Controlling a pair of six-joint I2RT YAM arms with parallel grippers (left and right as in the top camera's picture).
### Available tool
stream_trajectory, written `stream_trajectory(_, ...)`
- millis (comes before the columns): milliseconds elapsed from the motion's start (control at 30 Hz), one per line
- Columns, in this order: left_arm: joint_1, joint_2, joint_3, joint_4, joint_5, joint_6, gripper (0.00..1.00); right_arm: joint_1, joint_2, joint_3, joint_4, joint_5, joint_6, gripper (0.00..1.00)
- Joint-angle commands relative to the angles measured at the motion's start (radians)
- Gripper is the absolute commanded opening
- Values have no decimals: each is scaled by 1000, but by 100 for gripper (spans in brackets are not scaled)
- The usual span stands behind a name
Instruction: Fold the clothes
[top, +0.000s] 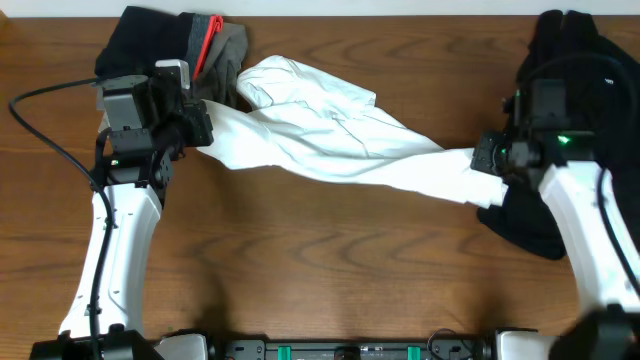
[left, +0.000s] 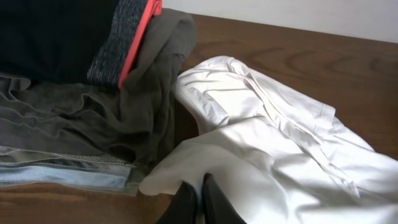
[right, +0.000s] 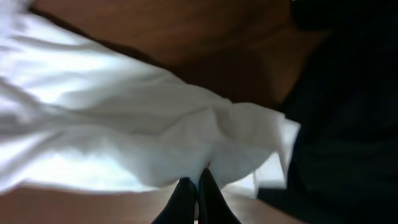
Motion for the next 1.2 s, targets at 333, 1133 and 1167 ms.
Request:
stream_trajectory(333, 6, -7, 3, -8, -13, 10, 6, -6, 313, -40, 290, -25, -89, 26)
stream_trajectory(1133, 6, 23, 3, -13, -13, 22, 6, -6, 280, 100, -104, -14, 11, 35)
stream_trajectory(1167, 6, 27, 3, -13, -13, 22, 6, -3, 280, 93, -101, -7, 22, 35)
